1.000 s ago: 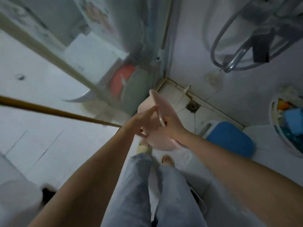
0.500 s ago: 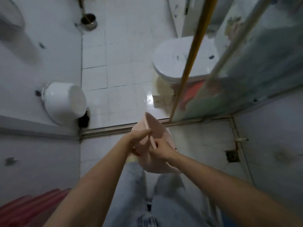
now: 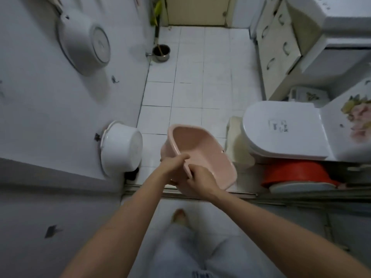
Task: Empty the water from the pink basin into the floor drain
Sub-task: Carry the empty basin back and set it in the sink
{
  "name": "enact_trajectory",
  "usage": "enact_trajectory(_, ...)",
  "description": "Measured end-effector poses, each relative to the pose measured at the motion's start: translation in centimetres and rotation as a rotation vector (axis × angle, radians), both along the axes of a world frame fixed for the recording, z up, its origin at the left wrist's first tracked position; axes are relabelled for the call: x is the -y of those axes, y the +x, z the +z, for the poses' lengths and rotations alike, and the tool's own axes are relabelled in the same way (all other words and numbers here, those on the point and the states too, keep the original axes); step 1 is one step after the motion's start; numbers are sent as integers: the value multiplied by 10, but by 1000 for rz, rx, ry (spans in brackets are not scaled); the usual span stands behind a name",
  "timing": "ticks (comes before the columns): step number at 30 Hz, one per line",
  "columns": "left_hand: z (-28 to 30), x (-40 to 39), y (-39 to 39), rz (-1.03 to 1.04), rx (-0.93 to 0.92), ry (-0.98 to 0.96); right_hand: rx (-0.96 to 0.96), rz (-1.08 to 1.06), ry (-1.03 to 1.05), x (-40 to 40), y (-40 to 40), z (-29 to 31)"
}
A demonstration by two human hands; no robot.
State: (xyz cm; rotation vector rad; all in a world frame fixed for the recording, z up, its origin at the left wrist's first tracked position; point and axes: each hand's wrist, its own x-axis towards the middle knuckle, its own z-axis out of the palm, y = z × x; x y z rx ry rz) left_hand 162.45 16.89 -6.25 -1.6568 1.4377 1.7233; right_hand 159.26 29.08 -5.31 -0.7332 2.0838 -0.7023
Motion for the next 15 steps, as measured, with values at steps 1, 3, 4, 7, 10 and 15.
enact_trajectory(1,2,17,-8,-2,-3,-7,-36,16,2,17,-7,4)
enact_trajectory(3,10,51,-29,-3,-14,-6,-104,53,5,51,-27,11)
enact_trajectory(4,16,65,-40,-15,-21,-6,-119,74,14,64,-38,16)
enact_trajectory(7,32,111,-82,-64,-60,-44,-18,102,-6,102,-88,33)
enact_trajectory(10,42,148,-121,-110,-88,-108,27,166,-18,124,-138,41)
enact_trajectory(15,54,208,-198,-221,-94,-354,38,-74,-163,172,-242,36)
